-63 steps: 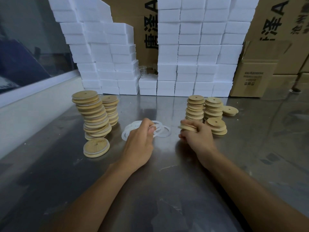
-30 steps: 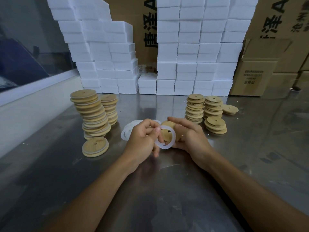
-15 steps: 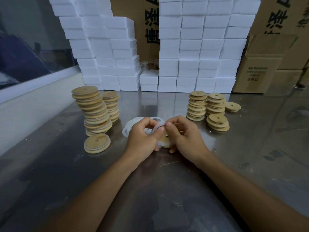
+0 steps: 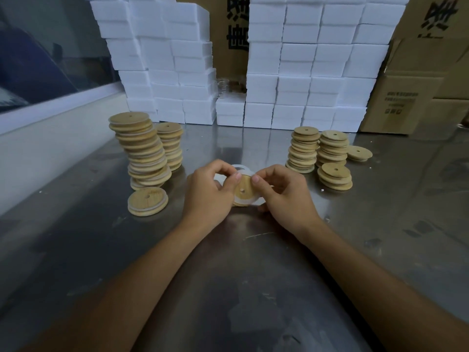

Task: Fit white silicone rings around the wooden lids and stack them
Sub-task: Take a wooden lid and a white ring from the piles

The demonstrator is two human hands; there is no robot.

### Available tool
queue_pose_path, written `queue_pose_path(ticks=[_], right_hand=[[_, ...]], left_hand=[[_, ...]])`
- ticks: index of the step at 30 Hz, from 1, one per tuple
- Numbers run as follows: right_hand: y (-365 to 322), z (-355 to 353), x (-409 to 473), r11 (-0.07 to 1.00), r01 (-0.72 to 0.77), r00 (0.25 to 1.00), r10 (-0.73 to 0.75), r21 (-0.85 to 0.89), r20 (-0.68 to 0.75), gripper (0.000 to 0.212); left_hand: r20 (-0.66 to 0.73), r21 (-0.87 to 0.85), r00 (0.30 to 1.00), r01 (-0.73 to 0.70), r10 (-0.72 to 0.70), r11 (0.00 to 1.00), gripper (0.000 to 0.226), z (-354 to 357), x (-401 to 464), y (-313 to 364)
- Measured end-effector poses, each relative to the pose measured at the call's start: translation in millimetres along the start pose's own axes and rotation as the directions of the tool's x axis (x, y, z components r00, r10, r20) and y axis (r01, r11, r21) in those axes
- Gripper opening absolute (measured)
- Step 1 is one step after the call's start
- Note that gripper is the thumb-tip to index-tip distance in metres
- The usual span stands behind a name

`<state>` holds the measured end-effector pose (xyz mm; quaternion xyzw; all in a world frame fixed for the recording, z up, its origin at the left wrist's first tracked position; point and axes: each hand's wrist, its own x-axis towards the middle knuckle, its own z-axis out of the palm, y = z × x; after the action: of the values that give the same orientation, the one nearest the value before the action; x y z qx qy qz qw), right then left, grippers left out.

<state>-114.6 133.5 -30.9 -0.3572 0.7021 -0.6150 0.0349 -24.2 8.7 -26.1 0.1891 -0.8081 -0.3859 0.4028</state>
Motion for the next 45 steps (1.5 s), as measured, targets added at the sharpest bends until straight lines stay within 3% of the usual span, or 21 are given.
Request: queue_pose_path(ticks=[7, 19, 25, 34, 45], right_hand=[[0.7, -1.9, 1.6, 0.998, -0.052, 0.998, 0.053, 0.044, -0.019, 0.009], [0.7, -4.8, 4.6, 0.965, -0.14, 0.989, 0.146, 0.223, -0.008, 0.01], [-0.1, -5.3, 3.6, 0.972, -0.142, 0.988, 0.149, 0.187, -0.025, 0.012], [-0.5, -6.3, 4.5, 0.994, -0.098, 0.994, 0.1, 0.052, -0.04, 0.013], [-0.7, -4.4, 0.4, 0.959, 0.216, 0.976, -0.218, -0.182, 0.012, 0.005]], left_hand=[[-0.055, -0.044, 0.998, 0.015, -0.018, 0.999, 0.025, -0.2, 0.9, 1.6], [0.043, -0.235, 0.97, 0.241, -0.237, 0.942, 0.017, 1.4, 6.5, -3.8], [0.094, -0.294, 0.956, 0.295, -0.279, 0.909, 0.017, 0.2, 7.8, -10.3], [0.121, -0.293, 0.963, 0.267, -0.242, 0.918, 0.013, -0.8, 6.8, -7.4], [0.1, -0.114, 0.995, -0.019, 0.03, 0.993, 0.023, -4.1, 1.1, -1.4]])
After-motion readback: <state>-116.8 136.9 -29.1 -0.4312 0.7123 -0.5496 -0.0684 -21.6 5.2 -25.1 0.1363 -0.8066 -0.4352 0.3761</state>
